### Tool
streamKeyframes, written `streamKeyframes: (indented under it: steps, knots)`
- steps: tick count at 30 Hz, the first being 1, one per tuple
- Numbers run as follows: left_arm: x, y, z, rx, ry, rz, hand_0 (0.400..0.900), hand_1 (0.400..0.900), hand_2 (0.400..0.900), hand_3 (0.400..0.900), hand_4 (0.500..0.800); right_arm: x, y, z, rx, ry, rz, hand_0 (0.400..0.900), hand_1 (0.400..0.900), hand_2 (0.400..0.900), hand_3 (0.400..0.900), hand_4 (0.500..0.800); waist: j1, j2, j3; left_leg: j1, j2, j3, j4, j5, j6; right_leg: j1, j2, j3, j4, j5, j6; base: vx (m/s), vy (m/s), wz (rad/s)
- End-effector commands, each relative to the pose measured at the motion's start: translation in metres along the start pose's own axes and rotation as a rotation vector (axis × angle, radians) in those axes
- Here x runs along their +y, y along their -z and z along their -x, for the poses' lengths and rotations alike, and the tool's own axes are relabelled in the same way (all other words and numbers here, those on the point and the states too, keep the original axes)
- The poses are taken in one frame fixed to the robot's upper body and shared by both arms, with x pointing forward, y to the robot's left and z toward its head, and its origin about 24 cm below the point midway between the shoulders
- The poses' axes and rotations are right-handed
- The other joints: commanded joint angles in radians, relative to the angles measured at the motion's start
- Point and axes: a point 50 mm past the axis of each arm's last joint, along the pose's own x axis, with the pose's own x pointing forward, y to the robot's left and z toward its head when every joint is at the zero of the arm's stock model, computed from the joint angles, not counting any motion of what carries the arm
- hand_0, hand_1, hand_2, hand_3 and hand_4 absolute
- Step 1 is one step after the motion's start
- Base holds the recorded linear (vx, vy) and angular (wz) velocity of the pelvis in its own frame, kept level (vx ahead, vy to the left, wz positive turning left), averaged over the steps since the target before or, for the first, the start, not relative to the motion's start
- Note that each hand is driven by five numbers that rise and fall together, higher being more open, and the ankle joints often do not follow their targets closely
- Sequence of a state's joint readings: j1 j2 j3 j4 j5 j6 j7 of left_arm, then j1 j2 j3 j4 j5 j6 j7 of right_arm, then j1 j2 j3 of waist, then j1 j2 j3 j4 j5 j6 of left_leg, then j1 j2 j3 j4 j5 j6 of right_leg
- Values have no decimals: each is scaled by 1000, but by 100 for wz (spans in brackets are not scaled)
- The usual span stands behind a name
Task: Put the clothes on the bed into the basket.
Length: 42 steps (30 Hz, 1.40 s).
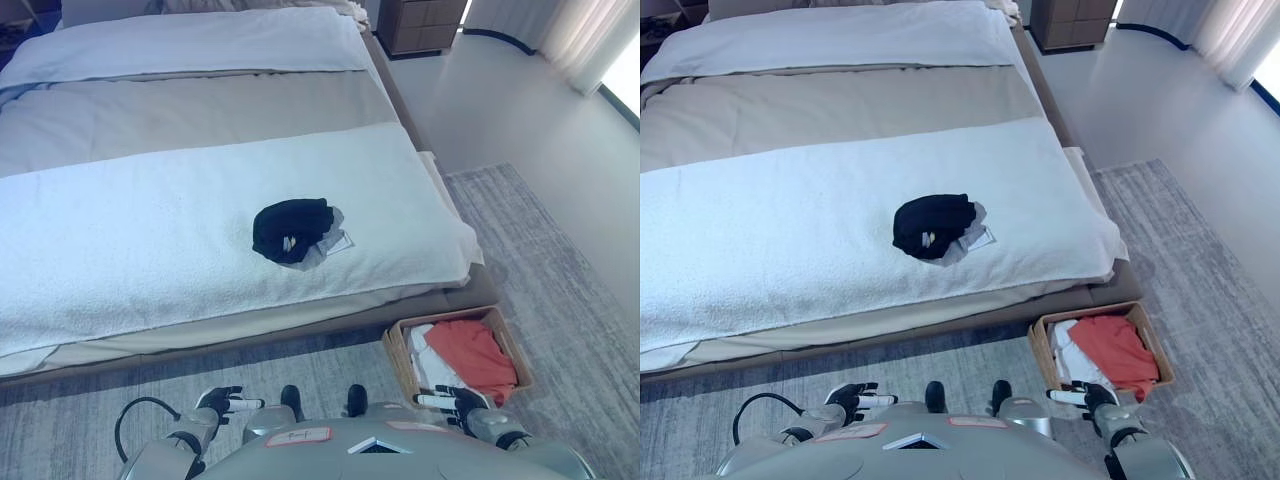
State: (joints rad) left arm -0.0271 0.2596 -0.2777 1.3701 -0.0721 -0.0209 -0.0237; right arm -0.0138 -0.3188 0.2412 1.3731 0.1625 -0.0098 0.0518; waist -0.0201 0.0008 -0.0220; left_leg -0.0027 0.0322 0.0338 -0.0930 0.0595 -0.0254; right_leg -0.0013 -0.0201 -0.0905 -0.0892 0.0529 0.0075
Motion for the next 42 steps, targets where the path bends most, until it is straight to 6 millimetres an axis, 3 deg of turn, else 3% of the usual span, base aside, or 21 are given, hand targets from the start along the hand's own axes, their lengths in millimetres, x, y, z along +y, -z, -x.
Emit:
streamKeyframes:
  steps: [1,30,38,42]
  knots:
    - [18,-3,1,13,-48,-5,900,900,900,900,800,-4,-3,0,-2,12,32,900,900,900,900,800,19,-32,-3,27,-50,8,6,-105,23,-1,-56,27,17,-33,90,0,0,0]
    - [25,1,2,29,-77,-6,900,900,900,900,800,-10,-5,0,-9,29,23,900,900,900,900,800,19,-33,7,34,-44,-8,6,-110,18,13,-50,18,20,-55,82,4,-2,0]
    - [36,-9,2,-1,-107,4,900,900,900,900,800,-10,-17,0,-52,25,24,900,900,900,900,800,16,-44,39,7,-16,-33,58,-117,17,-57,-13,41,159,-124,52,-1,-68,5]
    - [32,-16,1,-28,-85,8,900,900,900,900,800,-13,-16,0,-54,34,20,900,900,900,900,800,19,-59,65,-78,-45,-70,251,-152,1,-47,1,49,164,-142,21,22,-156,23]
